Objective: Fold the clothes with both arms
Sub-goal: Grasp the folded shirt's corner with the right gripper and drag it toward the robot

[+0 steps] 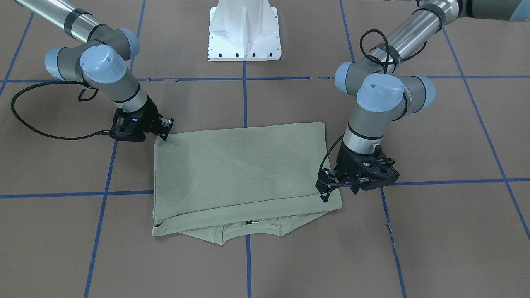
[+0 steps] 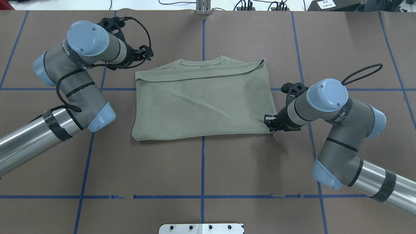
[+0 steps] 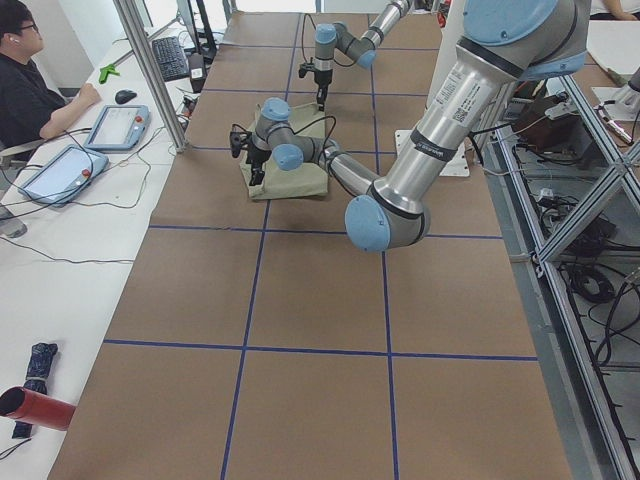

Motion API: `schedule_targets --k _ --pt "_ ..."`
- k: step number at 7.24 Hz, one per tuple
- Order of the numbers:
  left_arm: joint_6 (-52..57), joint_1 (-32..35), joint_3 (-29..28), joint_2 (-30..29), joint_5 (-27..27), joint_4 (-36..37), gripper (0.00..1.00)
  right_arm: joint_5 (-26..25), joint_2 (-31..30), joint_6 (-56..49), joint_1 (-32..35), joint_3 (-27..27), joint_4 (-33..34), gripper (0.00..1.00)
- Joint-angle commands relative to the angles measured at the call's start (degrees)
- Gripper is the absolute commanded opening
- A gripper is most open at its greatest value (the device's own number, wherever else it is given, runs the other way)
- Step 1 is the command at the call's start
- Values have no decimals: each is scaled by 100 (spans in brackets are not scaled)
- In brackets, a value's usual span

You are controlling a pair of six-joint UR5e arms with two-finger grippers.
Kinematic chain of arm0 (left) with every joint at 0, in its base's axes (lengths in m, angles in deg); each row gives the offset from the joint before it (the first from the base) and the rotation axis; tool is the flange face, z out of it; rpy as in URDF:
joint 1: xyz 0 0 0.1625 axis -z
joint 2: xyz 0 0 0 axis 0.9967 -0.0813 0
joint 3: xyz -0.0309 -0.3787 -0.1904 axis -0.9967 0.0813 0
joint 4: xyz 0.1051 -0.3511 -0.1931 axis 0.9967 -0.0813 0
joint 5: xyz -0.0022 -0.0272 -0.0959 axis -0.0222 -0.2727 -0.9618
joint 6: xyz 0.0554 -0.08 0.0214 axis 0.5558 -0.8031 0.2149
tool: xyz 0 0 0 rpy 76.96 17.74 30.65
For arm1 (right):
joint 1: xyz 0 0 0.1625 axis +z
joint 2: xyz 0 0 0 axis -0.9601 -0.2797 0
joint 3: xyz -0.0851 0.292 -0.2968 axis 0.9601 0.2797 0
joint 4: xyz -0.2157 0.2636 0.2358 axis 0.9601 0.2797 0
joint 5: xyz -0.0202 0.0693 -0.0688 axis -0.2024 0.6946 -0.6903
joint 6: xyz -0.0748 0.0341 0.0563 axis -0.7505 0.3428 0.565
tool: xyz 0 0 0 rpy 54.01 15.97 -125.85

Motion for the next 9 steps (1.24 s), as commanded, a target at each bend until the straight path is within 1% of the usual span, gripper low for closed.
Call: schedule_targets --k 1,3,4,5,6,7,8,9 --pt "-66 9 89 3 0 7 99 73 -681 -6 -140 -812 -5 0" --pt "-181 0 150 47 17 16 99 143 -1603 11 -551 -1700 4 0" --pt "-294 -9 177 56 61 16 99 152 -2077 11 -902 -2095 -5 0" --pt "-339 -26 229 65 131 16 99 422 -2561 20 -1262 -2447 -5 0" --pt "-418 -70 265 65 140 16 99 529 -2827 20 -1675 -2503 -22 0" --pt "-453 -149 265 73 254 16 99 765 -2951 29 -1940 -2591 -31 0" --pt "-515 -210 265 73 298 16 99 959 -2952 29 -2186 -2626 -31 0" --pt "-541 -220 274 73 299 7 99 1187 -2944 29 -2241 -2714 -31 30"
